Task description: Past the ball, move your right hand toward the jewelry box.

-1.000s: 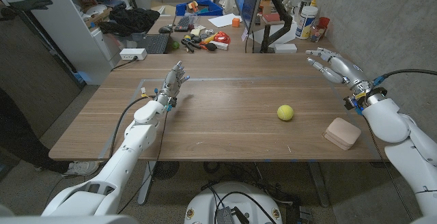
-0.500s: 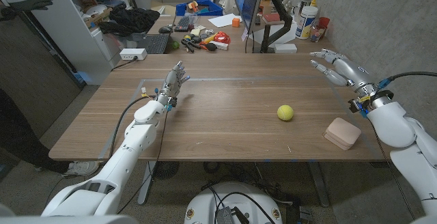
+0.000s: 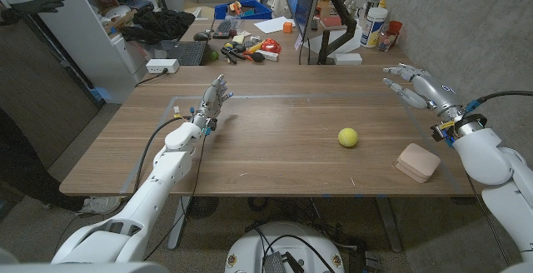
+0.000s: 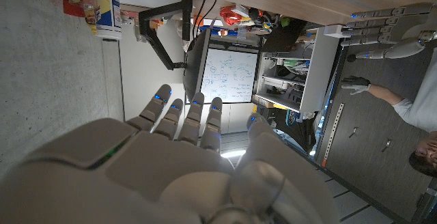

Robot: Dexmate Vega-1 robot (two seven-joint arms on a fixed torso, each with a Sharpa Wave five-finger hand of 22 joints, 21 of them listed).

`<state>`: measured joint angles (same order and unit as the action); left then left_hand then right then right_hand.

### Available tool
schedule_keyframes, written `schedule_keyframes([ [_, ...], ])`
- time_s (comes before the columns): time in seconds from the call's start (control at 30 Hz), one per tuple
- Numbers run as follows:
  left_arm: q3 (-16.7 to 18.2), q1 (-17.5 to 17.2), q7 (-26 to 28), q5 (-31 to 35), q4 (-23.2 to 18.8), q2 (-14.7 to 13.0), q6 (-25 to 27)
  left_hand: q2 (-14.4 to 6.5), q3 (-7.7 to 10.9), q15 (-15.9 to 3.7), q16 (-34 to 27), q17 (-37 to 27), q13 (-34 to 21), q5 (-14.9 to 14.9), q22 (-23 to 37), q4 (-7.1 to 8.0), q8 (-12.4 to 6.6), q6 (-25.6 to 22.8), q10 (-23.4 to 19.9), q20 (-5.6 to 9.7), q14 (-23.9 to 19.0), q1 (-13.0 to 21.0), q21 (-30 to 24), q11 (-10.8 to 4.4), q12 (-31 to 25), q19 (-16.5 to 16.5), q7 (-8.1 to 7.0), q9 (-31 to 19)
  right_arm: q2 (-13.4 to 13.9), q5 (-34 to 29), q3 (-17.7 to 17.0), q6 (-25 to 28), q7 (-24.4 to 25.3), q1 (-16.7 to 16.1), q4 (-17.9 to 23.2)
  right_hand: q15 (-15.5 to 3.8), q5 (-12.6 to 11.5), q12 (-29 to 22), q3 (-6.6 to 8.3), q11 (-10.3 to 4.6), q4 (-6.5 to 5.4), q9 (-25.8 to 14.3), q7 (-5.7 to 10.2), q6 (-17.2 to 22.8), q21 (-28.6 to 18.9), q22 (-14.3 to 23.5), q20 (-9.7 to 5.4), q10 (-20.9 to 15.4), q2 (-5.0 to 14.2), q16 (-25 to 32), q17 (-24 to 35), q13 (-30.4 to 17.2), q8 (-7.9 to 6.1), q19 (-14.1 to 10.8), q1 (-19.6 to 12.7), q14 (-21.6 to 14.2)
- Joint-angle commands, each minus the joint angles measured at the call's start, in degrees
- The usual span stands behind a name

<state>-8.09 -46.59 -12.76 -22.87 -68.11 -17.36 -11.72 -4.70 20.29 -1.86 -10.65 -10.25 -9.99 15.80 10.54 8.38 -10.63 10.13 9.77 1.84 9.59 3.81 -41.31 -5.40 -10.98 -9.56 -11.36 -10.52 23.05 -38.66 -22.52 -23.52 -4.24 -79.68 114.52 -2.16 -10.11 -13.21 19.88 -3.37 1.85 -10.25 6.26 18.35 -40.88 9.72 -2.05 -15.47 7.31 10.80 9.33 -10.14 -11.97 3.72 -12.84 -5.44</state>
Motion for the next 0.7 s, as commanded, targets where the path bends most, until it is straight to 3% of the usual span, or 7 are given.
schedule_keyframes([
  [0.03,-0.2,-0.2,0.4,0.2,-0.5,0.1,0.4,-0.3,-0.05,-1.58,-0.2,-0.2,-0.3,0.2,0.1,0.08,-0.38,2.1,1.6,1.04,1.7,0.3,0.1,-0.04,-0.2,-5.8,-0.1,-0.2,-0.4,-3.1,-1.0,1.5,0.9,-1.8,1.0,-2.64,-0.3,0.0,0.22,0.04,0.66,-0.3,-0.11,0.7,0.3,0.2,-1.75,-0.6,0.17,-0.1,0.2,-0.1,0.32,-0.4,-1.1,-0.7],
  [0.7,-0.5,0.2,0.3,0.5,-0.1,0.1,0.7,-0.4,-0.22,-1.59,-0.2,-0.2,-0.3,0.2,0.1,0.08,-0.38,2.1,1.7,0.98,1.7,0.3,0.4,-0.11,-0.2,-5.8,-0.1,-0.2,-0.8,-6.4,-1.4,4.3,1.7,-4.1,2.4,-2.76,-0.2,0.2,0.5,-0.09,1.61,-0.3,0.1,1.4,0.7,0.3,-0.9,-1.0,0.13,-0.1,0.2,-0.1,0.44,-1.0,-2.2,-1.6],
])
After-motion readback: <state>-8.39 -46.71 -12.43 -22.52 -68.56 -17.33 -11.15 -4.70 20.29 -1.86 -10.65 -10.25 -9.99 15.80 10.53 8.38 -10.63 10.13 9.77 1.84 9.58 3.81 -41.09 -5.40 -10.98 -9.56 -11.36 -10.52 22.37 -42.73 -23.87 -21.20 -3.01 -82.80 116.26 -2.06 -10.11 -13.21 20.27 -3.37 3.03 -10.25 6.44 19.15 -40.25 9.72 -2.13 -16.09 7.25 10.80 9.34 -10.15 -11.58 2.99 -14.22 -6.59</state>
